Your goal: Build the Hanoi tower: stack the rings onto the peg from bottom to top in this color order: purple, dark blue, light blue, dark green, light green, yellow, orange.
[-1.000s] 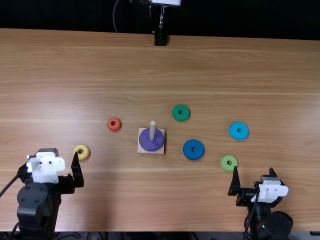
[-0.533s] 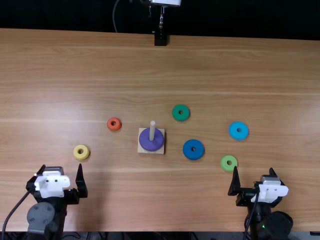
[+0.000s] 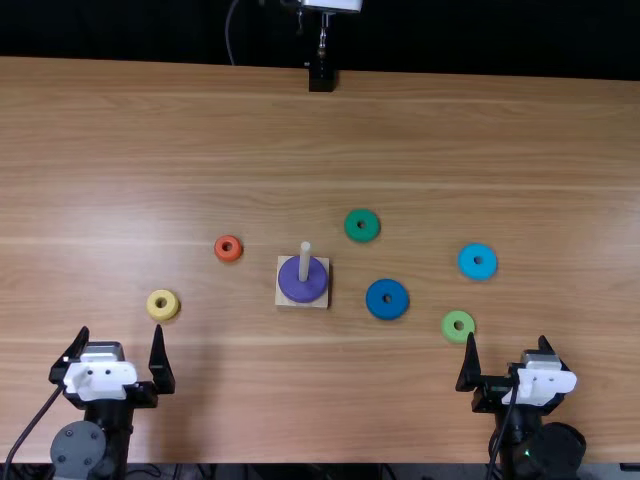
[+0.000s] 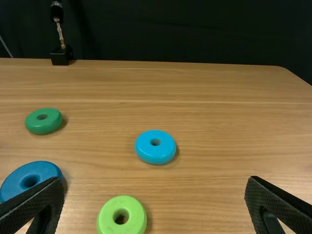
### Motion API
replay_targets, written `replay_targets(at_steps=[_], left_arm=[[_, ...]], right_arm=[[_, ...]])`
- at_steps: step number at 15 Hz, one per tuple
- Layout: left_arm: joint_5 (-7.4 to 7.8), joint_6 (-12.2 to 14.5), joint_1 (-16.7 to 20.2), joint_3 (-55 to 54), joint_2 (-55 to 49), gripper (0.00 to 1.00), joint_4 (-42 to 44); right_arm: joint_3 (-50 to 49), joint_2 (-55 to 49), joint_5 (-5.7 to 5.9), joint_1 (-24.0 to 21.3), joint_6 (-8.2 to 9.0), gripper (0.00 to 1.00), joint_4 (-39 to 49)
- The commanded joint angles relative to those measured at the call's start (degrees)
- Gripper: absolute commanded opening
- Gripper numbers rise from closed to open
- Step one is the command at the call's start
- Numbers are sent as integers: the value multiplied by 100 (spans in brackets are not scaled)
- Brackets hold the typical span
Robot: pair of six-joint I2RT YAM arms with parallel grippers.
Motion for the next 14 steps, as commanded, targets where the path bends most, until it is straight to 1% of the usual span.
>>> replay_targets(at_steps=[1, 3, 5, 7, 14], left_arm=[[64, 30, 117, -464, -67, 100, -357], [53, 30, 126, -464, -67, 100, -758], [32, 51, 91, -464, -67, 100, -853], [32, 41, 82, -464, -67, 100, -1201], [22, -1, 73, -464, -67, 100, -1254]], right_arm=[[-381, -73, 119, -39, 6, 100, -368], [-381, -73, 119, -39, 6, 100, -368], [-381, -73, 119, -39, 6, 100, -379], [-381, -73, 119, -39, 6, 100, -379], [-381, -73, 119, -39, 6, 100, -368]])
